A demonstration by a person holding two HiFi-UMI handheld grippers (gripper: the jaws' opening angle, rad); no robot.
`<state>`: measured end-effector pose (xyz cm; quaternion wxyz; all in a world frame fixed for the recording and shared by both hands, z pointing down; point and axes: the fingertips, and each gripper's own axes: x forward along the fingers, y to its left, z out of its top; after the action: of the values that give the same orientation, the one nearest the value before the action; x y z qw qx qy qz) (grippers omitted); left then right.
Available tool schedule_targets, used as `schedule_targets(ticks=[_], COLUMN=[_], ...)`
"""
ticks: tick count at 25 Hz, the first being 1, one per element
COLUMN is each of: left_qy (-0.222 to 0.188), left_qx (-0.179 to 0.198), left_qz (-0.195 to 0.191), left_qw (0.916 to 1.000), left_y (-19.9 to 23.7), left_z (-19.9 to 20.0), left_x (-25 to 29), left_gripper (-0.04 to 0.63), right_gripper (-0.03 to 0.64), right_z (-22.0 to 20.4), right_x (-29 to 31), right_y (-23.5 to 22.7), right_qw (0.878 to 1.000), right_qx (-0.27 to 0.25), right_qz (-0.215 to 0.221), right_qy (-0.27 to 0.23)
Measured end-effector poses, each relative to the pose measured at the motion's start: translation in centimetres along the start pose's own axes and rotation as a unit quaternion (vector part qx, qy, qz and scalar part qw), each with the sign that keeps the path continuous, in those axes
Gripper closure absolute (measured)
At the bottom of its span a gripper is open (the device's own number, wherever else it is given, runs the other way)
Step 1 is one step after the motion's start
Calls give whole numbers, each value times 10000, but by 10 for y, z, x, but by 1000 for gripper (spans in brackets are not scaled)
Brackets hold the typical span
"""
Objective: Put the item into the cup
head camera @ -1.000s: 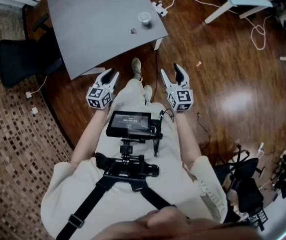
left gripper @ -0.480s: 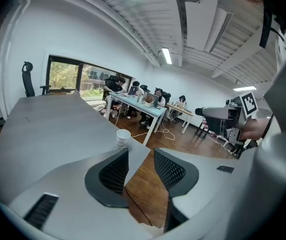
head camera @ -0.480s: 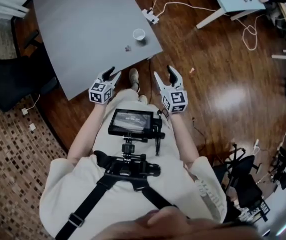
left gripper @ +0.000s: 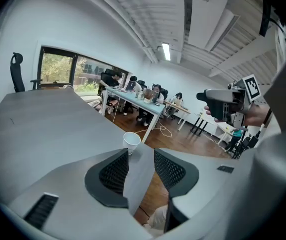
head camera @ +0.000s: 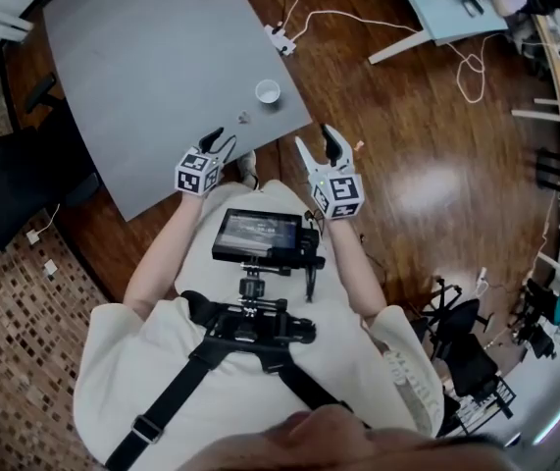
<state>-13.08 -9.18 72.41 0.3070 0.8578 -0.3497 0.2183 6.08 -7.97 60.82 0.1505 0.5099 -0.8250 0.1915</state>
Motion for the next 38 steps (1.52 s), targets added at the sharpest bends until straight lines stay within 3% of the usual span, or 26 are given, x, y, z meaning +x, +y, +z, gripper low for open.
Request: schedule_targets(ticks=[8, 16, 24, 31, 38], left_qy=[171, 885, 1615, 2163, 2511], left_qx=[171, 272, 166, 624, 564], left_qz=[-61, -86, 142, 371, 474], left_qw=[9997, 9957, 9866, 9736, 9652], left_y=[15, 26, 45, 66, 80], left_z=[9, -28, -62, -81, -109], left_x=[25, 62, 103, 142, 154], left_gripper=[426, 403, 403, 403, 403], right_gripper=[337, 337, 337, 337, 337], right_z=[13, 22, 19, 17, 14], right_x=[16, 35, 52, 66, 70], right_y=[-7, -20, -37, -59, -74], right_qw=[9997, 9999, 9998, 9995, 9989], right_qx=[-145, -127, -92, 6, -41], right_qz=[-140, -111, 83, 178, 253], right_qy=[170, 22, 129, 269, 380])
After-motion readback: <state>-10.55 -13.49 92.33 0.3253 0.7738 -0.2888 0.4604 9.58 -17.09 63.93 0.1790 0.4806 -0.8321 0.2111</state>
